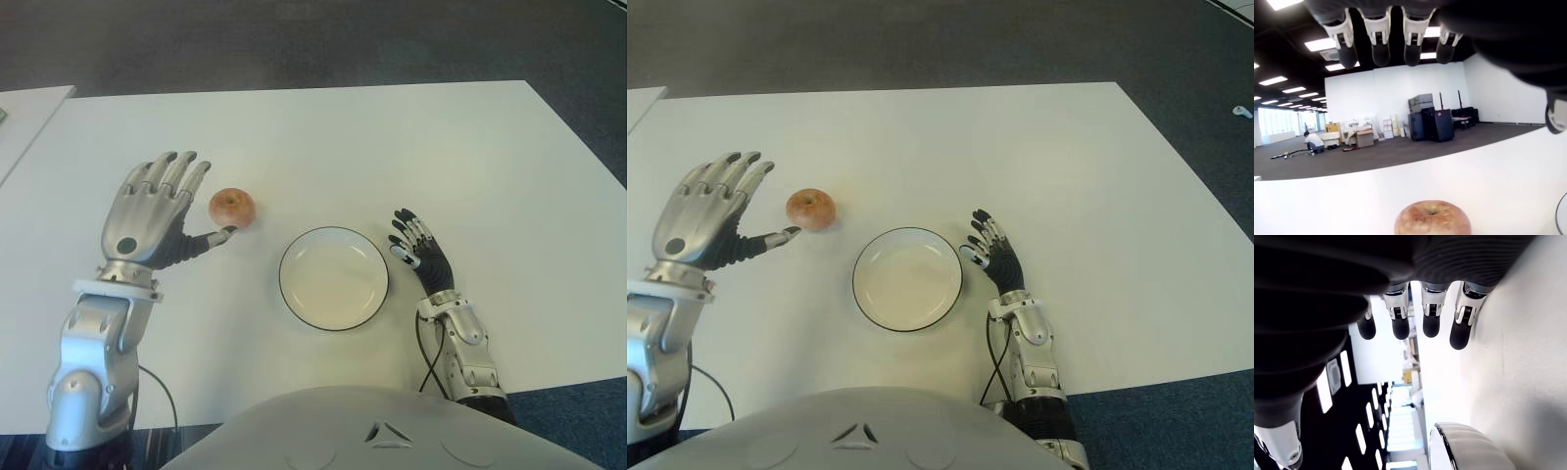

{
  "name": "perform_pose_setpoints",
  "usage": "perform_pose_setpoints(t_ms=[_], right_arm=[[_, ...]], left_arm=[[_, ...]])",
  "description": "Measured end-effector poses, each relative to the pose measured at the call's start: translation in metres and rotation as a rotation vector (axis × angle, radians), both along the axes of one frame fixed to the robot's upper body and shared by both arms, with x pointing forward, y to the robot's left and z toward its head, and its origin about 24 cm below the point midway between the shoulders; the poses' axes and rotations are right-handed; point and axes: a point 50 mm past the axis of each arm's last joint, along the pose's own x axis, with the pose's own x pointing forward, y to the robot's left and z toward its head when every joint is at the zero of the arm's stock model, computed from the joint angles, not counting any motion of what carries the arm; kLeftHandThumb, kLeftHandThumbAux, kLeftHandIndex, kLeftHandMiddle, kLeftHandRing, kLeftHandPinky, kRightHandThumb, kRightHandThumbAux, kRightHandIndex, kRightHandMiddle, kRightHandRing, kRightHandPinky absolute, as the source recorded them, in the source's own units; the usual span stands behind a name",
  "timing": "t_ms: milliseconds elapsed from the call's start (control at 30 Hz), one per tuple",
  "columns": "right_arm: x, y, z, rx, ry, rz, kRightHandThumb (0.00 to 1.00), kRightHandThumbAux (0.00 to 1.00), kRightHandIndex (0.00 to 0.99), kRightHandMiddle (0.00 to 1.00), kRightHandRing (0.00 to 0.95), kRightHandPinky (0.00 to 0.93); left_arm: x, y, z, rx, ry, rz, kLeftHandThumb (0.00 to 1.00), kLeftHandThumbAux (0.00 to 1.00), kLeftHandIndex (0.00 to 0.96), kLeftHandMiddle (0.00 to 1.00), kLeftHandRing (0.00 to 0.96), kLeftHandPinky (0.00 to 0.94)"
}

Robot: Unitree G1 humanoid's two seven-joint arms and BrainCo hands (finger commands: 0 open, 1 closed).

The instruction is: Put the apples into the plate.

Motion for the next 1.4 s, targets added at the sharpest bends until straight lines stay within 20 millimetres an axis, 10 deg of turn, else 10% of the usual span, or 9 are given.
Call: perform_pose_setpoints(t_ms=[1400], right_arm=[[0.001, 0.001, -0.003, -0.003, -0.008, -0.009, 0.163, 0.624, 0.000, 0.001, 0.000, 0.000]], left_arm=[[0.052, 0.014, -0.069, -0.037, 0.285, -0.012, 0.303, 0.266, 0.000, 0.000, 0.000, 0.005]])
